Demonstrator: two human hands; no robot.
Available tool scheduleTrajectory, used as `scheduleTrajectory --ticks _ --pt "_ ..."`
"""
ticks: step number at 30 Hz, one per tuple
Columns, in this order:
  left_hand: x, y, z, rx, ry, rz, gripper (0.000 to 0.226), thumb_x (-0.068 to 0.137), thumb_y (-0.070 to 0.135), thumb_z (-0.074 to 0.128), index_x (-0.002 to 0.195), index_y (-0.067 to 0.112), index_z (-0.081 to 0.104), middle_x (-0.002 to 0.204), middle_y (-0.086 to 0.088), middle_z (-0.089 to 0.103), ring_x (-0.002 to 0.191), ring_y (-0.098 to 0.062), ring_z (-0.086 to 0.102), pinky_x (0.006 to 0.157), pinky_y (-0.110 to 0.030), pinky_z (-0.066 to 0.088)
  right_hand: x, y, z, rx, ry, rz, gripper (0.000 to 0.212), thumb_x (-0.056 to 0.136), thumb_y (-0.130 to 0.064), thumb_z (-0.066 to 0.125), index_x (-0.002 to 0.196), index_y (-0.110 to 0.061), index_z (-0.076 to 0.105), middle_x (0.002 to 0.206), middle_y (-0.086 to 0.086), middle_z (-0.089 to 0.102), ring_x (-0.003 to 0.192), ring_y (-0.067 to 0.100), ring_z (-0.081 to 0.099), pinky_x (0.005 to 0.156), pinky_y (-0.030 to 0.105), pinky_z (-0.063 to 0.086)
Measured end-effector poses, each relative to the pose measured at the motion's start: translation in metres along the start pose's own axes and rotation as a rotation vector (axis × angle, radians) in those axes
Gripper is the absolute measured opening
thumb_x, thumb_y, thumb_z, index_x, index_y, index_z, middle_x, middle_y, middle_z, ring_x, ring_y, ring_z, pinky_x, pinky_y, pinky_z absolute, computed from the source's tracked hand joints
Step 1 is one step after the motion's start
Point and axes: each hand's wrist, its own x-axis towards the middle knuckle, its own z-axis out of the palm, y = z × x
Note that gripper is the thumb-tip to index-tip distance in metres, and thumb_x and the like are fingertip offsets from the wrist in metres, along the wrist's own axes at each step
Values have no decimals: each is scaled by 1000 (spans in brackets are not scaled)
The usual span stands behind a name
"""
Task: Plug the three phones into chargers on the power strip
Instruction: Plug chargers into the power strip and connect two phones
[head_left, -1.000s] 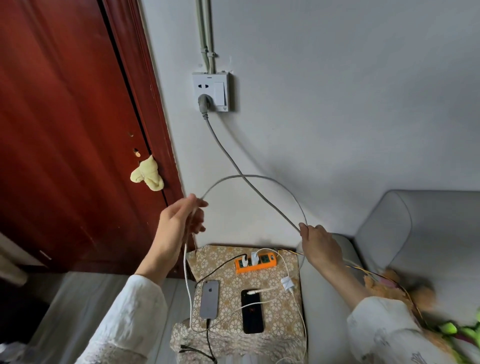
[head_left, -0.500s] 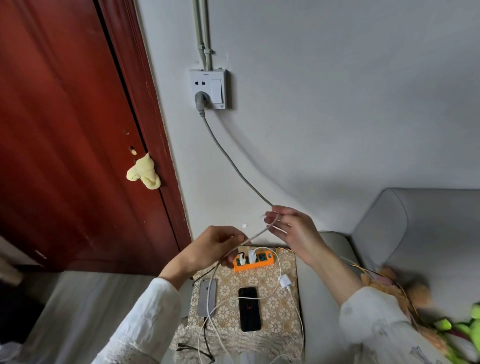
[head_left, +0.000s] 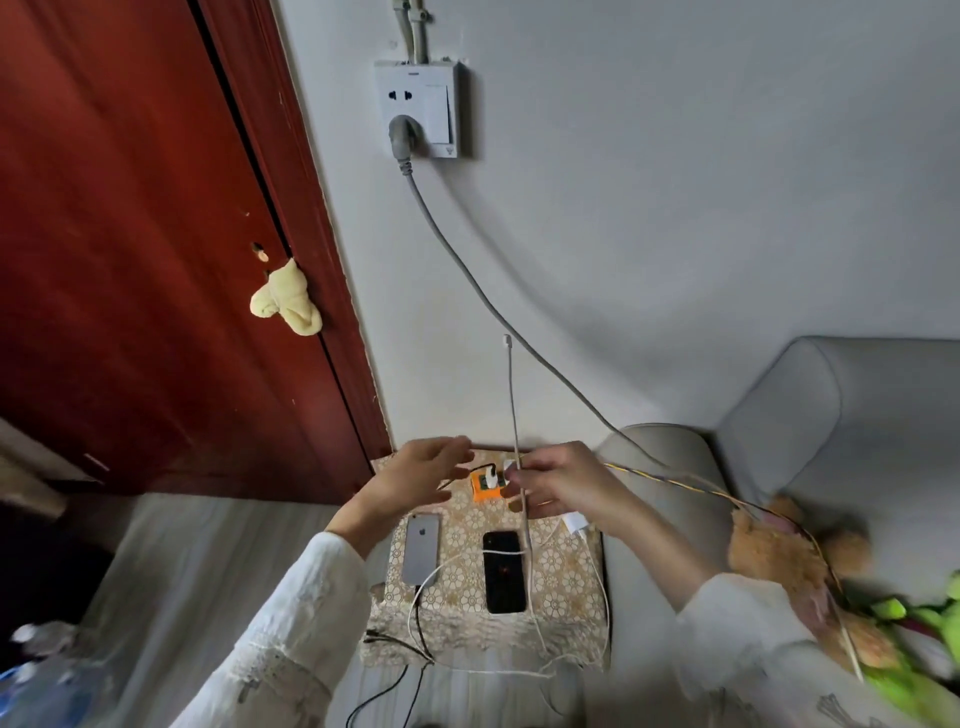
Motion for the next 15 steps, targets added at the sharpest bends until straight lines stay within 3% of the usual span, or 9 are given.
scheduleTrajectory --ticks 3,6,9,12,15 --pt "10 -7 5 -271 -38 -29 34 94 33 44 119 11 54 108 -2 65 101 -17 62 89 -35 50 7 25 17 -196 -96 -4 15 85 -11 63 95 -2 69 76 1 69 68 16 68 67 27 58" --pt "19 -21 12 -417 50 5 30 95 24 43 123 11 46 87 -7 64 74 -19 65 71 -31 55 12 51 28 -234 -138 30 18 82 -10 66 94 2 70 74 6 69 71 20 67 69 27 57" --pt "25 -42 20 -415 192 18 24 97 14 38 118 9 50 67 -4 48 54 -11 53 58 -24 56 20 80 38 -365 -157 33 18 81 -17 67 87 0 73 85 19 73 73 18 65 72 28 53" --pt "31 -75 26 -438 206 -47 26 99 19 31 105 12 56 70 -2 46 62 -12 47 55 -20 52 31 113 49 -394 -265 98 19 84 -16 64 89 1 72 90 16 74 69 12 67 72 20 55" --pt "39 -116 33 -537 216 -116 35 99 31 29 104 11 57 76 -1 55 64 -12 52 58 -24 48 44 148 65 -445 -328 135 20 84 -17 63 87 0 72 89 14 74 73 17 71 73 24 57"
